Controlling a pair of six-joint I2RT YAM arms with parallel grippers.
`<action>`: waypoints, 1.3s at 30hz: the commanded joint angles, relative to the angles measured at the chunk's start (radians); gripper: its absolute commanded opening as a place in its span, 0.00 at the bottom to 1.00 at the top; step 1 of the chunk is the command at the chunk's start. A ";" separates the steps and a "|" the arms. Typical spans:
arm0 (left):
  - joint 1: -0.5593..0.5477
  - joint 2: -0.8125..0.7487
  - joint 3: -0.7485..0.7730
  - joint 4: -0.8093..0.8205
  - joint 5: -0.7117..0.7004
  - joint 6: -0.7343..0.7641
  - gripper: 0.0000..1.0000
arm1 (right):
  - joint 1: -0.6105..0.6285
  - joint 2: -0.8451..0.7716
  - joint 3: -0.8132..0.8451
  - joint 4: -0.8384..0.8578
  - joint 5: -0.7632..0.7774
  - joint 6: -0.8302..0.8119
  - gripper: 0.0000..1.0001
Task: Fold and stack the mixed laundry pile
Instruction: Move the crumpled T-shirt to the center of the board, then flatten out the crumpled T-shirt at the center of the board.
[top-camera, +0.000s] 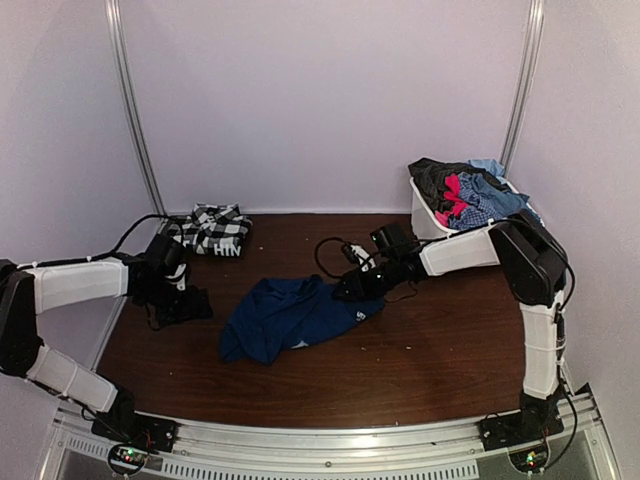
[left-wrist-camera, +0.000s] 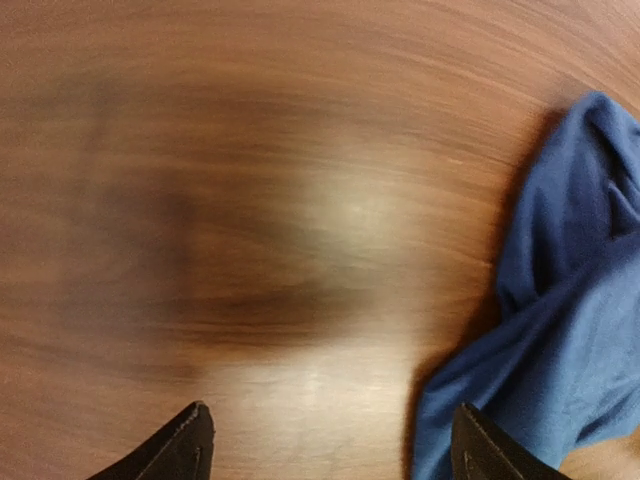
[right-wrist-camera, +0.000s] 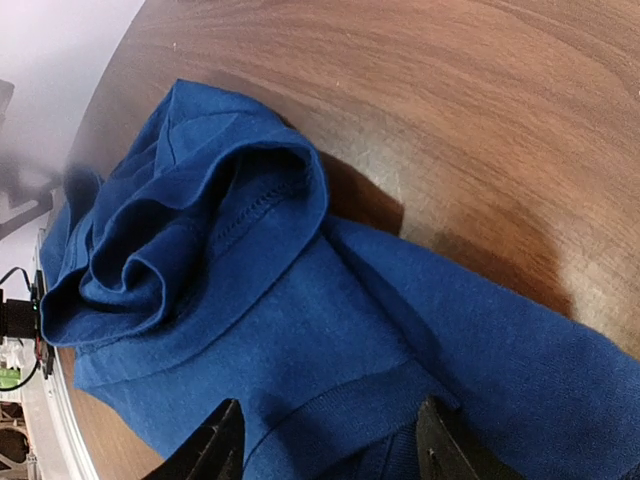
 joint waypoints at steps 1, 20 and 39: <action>-0.109 -0.022 0.059 0.119 0.069 0.122 0.84 | 0.029 -0.072 -0.053 -0.078 -0.010 -0.056 0.60; -0.159 0.276 0.367 0.175 0.187 0.243 0.00 | -0.090 -0.182 -0.108 -0.046 -0.064 -0.054 0.68; -0.276 0.155 1.155 0.112 0.756 0.453 0.00 | -0.331 -0.496 -0.174 -0.053 -0.089 -0.047 0.70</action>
